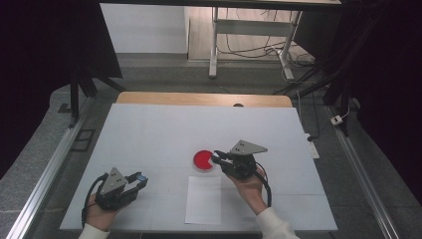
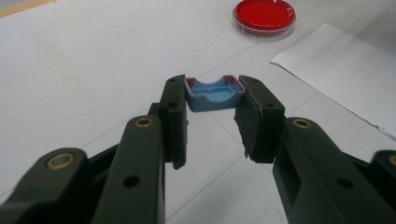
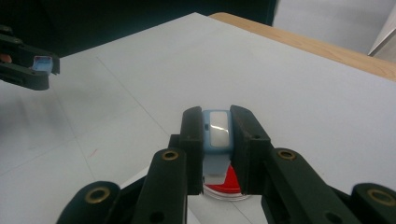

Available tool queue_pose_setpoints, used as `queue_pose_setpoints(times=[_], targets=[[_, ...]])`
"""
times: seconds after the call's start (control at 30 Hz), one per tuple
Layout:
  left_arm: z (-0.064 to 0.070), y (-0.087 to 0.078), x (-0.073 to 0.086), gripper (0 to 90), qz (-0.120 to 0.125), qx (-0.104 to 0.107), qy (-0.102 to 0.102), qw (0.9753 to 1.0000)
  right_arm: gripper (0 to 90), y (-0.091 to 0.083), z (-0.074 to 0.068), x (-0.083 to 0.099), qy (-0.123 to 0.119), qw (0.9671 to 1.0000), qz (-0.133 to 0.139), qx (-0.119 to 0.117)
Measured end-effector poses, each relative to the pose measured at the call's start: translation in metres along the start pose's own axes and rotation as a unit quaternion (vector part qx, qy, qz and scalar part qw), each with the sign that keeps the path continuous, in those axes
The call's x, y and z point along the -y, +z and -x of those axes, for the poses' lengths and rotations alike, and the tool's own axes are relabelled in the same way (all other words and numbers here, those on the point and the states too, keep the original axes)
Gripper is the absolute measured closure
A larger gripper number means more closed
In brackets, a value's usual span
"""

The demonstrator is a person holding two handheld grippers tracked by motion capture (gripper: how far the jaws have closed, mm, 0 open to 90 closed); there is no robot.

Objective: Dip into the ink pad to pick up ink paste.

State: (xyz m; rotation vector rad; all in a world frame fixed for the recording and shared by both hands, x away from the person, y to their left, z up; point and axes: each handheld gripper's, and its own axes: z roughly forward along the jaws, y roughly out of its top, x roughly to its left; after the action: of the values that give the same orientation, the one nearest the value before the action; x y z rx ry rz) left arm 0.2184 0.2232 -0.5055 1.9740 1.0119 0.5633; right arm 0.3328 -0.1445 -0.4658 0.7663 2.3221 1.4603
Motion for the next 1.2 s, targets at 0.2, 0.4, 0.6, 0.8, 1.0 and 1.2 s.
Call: queue_pose_setpoints(times=[0.2, 0.4, 0.6, 0.8, 1.0, 1.2], targets=[[0.0, -0.001, 0.0, 64.5, 0.0, -0.001, 0.0, 1.0, 75.7, 0.006, 0.0, -0.003, -0.007, 1.0, -0.006, 0.0], [0.0, -0.001, 0.001, 64.5, -0.001, -0.001, -0.001, 1.0, 75.6, 0.01, 0.002, -0.007, -0.011, 0.9999, -0.005, 0.001], [0.0, -0.001, 0.001, 64.4, -0.002, -0.002, -0.002, 1.0, 75.6, 0.016, 0.003, -0.01, -0.02, 0.9997, -0.011, 0.008], [0.0, 0.0, 0.001, 64.5, -0.003, -0.002, -0.001, 1.0, 75.6, 0.024, 0.006, -0.011, -0.024, 0.9995, -0.022, 0.007], [0.0, 0.0, 0.001, 64.5, -0.004, -0.002, -0.001, 1.0, 75.6, 0.035, 0.008, -0.012, -0.024, 0.9991, -0.034, 0.003], [0.0, 0.0, 0.001, 64.5, -0.003, -0.003, -0.001, 1.0, 75.6, 0.047, 0.011, -0.013, -0.03, 0.9985, -0.047, 0.005]])
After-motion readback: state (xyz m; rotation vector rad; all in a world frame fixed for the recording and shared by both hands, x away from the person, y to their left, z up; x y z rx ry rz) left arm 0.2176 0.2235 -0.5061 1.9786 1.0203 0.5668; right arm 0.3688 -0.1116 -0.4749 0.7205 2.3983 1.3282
